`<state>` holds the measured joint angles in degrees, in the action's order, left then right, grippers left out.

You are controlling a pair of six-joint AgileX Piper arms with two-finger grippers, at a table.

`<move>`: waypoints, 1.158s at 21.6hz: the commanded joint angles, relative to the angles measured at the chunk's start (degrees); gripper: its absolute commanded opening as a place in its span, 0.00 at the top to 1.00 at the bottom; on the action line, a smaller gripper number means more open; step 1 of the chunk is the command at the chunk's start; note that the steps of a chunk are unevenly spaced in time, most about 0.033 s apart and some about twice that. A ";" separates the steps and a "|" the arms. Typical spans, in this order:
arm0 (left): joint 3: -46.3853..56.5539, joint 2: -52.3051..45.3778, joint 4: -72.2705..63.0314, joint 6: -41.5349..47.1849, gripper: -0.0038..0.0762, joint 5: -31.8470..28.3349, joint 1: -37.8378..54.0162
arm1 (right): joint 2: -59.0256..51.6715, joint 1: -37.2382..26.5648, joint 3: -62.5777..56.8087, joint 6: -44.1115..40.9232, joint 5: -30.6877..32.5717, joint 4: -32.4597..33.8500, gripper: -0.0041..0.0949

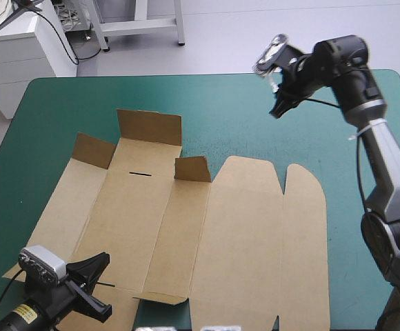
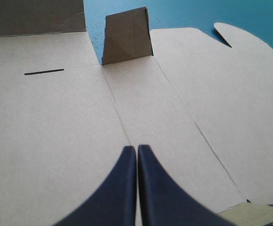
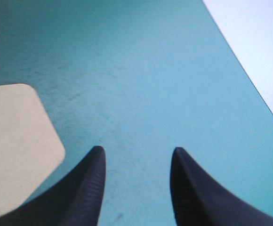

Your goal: Fold the box

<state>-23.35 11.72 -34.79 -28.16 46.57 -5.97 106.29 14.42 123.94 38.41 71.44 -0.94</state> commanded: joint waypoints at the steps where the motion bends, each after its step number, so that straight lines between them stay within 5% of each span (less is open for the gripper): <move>1: -1.31 1.23 -2.40 0.54 0.96 -3.11 -0.26 | -5.37 -7.74 1.61 -8.91 0.22 0.28 0.85; 3: -1.31 1.23 -2.40 0.54 0.96 -3.11 -0.26 | -6.62 -11.46 1.49 -11.72 0.22 -1.96 0.97; 8: -1.31 1.23 -2.29 0.54 0.96 -3.11 -0.26 | -13.32 -21.74 -4.23 -15.35 0.22 -8.03 0.98; 13: -1.31 1.23 -2.04 1.73 0.96 -3.11 -0.26 | -32.02 -32.28 -27.46 -17.64 0.22 -9.94 0.98; 25: -2.35 3.42 -1.54 5.26 0.96 -1.12 -0.26 | -66.34 -33.02 -71.72 -20.51 -1.10 -15.17 0.98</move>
<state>-23.35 12.17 -34.58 -25.09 47.16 -5.97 42.03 -18.12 55.00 17.48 71.44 -15.33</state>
